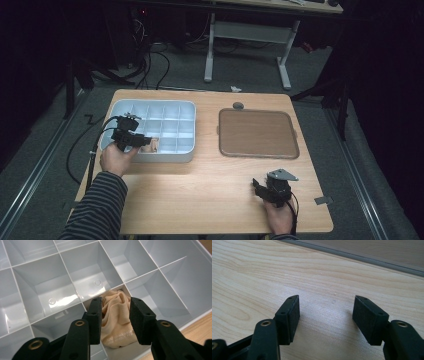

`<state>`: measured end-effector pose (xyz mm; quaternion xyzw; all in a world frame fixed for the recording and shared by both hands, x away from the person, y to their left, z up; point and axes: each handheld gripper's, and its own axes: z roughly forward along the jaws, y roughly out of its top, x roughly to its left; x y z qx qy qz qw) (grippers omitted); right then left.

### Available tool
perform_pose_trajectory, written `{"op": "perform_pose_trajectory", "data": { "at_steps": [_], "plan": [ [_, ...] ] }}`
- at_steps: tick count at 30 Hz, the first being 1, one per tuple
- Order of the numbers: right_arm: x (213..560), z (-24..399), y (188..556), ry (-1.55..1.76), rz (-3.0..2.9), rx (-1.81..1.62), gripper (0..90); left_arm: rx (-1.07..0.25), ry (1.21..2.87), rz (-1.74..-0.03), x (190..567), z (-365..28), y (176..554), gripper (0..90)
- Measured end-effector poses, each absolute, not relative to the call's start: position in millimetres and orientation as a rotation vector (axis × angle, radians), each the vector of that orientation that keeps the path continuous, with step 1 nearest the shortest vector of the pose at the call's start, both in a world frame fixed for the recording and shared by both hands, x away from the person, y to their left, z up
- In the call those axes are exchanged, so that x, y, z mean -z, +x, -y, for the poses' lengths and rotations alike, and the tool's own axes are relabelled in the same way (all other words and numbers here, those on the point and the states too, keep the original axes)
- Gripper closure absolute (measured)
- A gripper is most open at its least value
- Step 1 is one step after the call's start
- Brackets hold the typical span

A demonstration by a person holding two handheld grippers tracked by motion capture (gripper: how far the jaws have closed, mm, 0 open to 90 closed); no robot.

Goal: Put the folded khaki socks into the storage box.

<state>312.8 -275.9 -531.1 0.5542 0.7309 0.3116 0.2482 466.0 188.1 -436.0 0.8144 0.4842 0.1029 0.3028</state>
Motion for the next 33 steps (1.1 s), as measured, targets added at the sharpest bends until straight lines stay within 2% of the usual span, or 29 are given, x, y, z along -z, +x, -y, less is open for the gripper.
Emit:
{"op": "perform_pose_trajectory", "data": {
  "at_steps": [33],
  "plan": [
    [531,276,313,1.512,-1.991,-0.852,38.8,-0.326,2.025,-1.253,419,-220,416,64.5]
  ]
}}
